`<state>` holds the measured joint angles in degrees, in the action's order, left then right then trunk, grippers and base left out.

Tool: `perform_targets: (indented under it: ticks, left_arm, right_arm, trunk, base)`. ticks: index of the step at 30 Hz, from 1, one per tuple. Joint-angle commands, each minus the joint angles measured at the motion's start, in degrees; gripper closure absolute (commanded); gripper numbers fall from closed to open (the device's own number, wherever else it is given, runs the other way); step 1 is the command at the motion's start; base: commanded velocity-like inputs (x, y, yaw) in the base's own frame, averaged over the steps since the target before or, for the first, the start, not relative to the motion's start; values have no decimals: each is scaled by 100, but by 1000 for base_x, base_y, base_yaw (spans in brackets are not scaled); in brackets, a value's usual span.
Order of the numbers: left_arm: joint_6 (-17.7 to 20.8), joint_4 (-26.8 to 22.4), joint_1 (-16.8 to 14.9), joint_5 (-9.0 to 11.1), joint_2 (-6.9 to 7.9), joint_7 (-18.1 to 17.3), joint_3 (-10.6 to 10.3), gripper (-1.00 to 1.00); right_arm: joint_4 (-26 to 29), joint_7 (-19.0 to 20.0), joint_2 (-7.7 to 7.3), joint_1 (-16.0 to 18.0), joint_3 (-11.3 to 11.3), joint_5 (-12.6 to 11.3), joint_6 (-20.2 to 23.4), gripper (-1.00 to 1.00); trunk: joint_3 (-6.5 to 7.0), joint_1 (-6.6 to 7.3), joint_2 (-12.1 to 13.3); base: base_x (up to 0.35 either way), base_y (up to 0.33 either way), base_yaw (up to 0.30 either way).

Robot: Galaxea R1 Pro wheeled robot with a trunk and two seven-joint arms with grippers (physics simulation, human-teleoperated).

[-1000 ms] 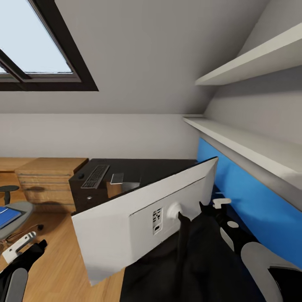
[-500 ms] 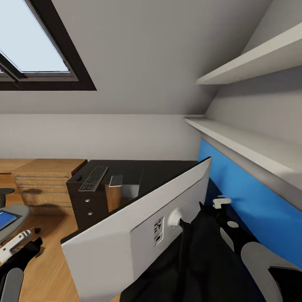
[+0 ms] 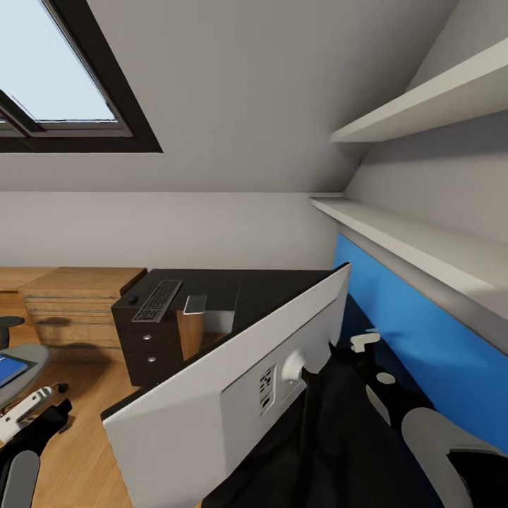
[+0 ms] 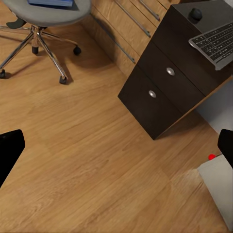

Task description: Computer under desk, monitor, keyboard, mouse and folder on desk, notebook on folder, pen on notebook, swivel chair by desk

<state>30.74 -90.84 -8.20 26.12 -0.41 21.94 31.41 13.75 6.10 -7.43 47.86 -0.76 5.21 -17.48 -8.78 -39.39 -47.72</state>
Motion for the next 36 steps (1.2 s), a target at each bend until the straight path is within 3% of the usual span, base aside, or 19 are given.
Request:
perform_targets:
  ticks: [1, 18, 27, 36]
  left_arm:
    - [20, -8, -6, 60, -3, 39, 6, -100]
    - [20, -12, -6, 60, -3, 39, 6, -100]
    - [26, -7, -6, 60, -3, 39, -6, -100]
    - [28, -4, -6, 60, -11, 40, -24, -100]
  right_arm:
    - [-5, -4, 6, 5, -10, 76, -19, -100]
    - [-30, -3, 74, -4, -39, 182, -19, -100]
    - [-39, 104, 158, -5, -257, 192, -19, -100]
    - [-39, 195, 161, -5, -279, 195, -19, -100]
  trunk:
    - [-9, -1, -7]
    - [-9, -1, -7]
    - [-9, -1, -7]
    - [-9, -1, -7]
  base:
    - [0, 0, 0]
    - [0, 0, 0]
    - [0, 0, 0]
    - [0, 0, 0]
